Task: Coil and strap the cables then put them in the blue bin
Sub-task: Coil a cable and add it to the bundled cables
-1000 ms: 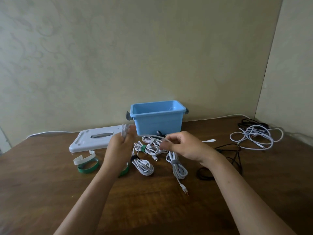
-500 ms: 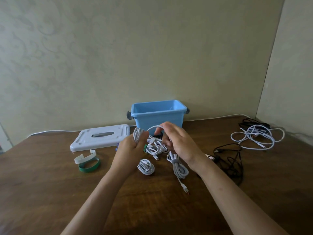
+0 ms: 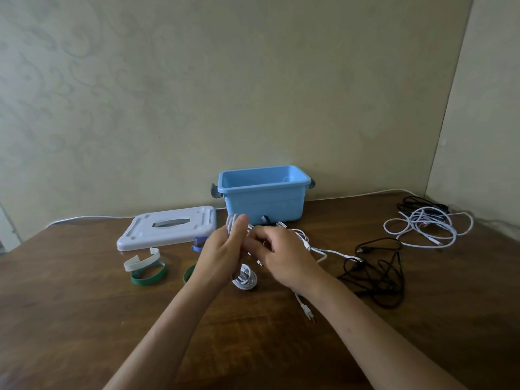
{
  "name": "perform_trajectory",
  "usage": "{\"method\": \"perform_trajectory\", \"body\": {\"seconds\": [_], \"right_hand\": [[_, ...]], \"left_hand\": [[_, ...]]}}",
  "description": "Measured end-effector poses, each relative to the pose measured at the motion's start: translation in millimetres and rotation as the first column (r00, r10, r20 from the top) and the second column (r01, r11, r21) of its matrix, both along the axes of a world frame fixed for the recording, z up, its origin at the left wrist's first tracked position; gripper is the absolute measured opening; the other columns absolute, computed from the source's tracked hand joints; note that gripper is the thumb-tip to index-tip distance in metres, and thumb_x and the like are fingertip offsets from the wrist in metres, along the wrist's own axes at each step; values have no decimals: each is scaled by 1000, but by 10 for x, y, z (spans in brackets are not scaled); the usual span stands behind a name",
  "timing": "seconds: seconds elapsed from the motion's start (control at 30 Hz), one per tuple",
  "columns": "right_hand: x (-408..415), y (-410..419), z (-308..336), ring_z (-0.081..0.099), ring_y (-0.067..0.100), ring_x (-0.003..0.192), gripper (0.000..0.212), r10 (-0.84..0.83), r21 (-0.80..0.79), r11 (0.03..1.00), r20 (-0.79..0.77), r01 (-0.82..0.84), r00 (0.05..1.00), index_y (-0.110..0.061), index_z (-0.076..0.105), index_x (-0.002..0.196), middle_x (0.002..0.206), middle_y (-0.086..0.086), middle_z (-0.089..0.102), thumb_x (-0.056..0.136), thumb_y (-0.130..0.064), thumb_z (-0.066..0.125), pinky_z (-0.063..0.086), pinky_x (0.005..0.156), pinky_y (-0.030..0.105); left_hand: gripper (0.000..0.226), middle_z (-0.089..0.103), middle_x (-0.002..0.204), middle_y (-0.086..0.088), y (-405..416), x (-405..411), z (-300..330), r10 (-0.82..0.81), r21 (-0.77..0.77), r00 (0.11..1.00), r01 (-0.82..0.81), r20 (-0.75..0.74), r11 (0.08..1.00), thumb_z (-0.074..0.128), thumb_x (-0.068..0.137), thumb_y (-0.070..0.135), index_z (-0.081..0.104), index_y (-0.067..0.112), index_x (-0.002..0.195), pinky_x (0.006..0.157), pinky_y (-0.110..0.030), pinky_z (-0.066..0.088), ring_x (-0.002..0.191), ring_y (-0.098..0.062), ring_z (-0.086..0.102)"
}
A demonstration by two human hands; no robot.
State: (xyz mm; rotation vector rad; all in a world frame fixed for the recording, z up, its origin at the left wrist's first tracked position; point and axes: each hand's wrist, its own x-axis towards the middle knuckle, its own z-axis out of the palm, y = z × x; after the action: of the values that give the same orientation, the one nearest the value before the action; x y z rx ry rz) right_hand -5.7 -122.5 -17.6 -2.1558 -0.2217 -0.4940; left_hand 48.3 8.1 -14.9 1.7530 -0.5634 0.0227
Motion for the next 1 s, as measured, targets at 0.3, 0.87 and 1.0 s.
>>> {"method": "perform_trajectory", "body": {"seconds": [0.3, 0.87, 1.0], "right_hand": [[-35, 34, 6, 63, 12, 83, 23, 18, -218, 974, -211, -65, 977, -29, 71, 106, 84, -9, 67, 106, -38, 50, 48, 74, 33], [7, -51, -17, 54, 11, 67, 51, -46, -386, 922, -219, -43, 975, -17, 68, 80, 72, -6, 61, 91, -65, 57, 36, 62, 30], [49, -256, 26, 51, 2, 63, 41, -71, -477, 879, -103, 14, 992, -29, 60, 69, 64, -13, 55, 88, -66, 60, 33, 69, 24]], "left_hand": [[62, 58, 52, -14, 96, 88, 76, 186, -174, 983, -185, -10, 967, 37, 104, 47, 60, 5, 66, 51, -33, 44, 46, -20, 52], [43, 38, 59, -4, 214, 56, 213, -307, -386, 933, 217, -190, 897, 48, 98, 49, 59, 12, 78, 38, -23, 29, 40, -14, 29], [43, 38, 55, -3, 296, -1, 270, -332, -206, 926, 294, -178, 933, 51, 93, 50, 64, 16, 71, 40, -23, 29, 41, -15, 30]]}}
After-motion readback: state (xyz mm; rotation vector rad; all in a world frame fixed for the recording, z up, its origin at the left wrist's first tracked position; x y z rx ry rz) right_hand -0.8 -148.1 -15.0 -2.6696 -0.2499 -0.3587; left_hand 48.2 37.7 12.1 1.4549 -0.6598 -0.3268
